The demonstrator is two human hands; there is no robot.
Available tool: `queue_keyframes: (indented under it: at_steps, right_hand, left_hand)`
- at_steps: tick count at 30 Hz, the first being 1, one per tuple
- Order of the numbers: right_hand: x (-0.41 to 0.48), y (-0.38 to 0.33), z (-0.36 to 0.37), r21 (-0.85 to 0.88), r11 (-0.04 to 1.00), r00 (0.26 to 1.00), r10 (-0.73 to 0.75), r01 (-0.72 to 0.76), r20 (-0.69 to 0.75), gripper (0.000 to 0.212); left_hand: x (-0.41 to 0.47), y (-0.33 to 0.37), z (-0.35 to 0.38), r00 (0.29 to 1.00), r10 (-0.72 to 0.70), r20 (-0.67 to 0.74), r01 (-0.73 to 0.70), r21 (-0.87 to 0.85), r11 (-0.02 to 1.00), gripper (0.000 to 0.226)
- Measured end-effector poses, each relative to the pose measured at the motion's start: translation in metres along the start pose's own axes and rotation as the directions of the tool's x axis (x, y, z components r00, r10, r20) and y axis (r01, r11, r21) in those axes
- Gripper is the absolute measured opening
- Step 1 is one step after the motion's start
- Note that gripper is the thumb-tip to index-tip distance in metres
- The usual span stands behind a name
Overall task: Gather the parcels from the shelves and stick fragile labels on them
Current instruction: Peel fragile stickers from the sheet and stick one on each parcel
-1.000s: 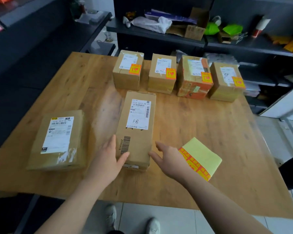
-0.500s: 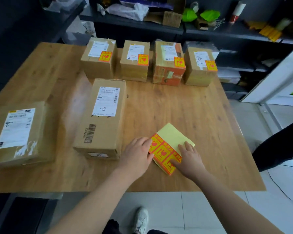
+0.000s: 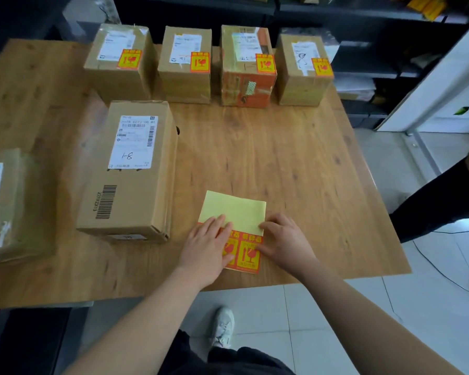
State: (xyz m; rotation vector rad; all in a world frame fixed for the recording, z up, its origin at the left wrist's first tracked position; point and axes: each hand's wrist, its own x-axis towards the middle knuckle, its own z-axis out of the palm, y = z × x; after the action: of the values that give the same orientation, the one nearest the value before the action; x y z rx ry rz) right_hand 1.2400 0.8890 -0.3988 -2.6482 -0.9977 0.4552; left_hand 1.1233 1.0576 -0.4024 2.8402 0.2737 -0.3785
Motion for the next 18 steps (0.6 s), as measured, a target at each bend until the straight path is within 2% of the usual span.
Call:
queue_keyframes:
  at_steps: [9,12,18]
  right_hand:
    - [-0.005,-0.002,0.012,0.151,0.979,0.989,0.143,-0.138,-0.024,0.024]
    - [-0.005,0.000,0.013,0.208,0.960,0.980,0.199,-0.188,-0.030,0.023]
    - [-0.004,0.000,0.013,0.222,0.953,0.977,0.213,-0.208,0.002,0.018]
  left_hand:
    - [-0.005,0.004,0.005,0.997,-0.069,-0.016,0.069,-0.005,0.998,0.073]
    - [-0.008,0.005,0.006,0.995,-0.086,-0.045,0.087,0.019,0.996,0.073]
    - [-0.009,0.006,0.006,0.995,-0.087,-0.056,0.089,0.036,0.995,0.073]
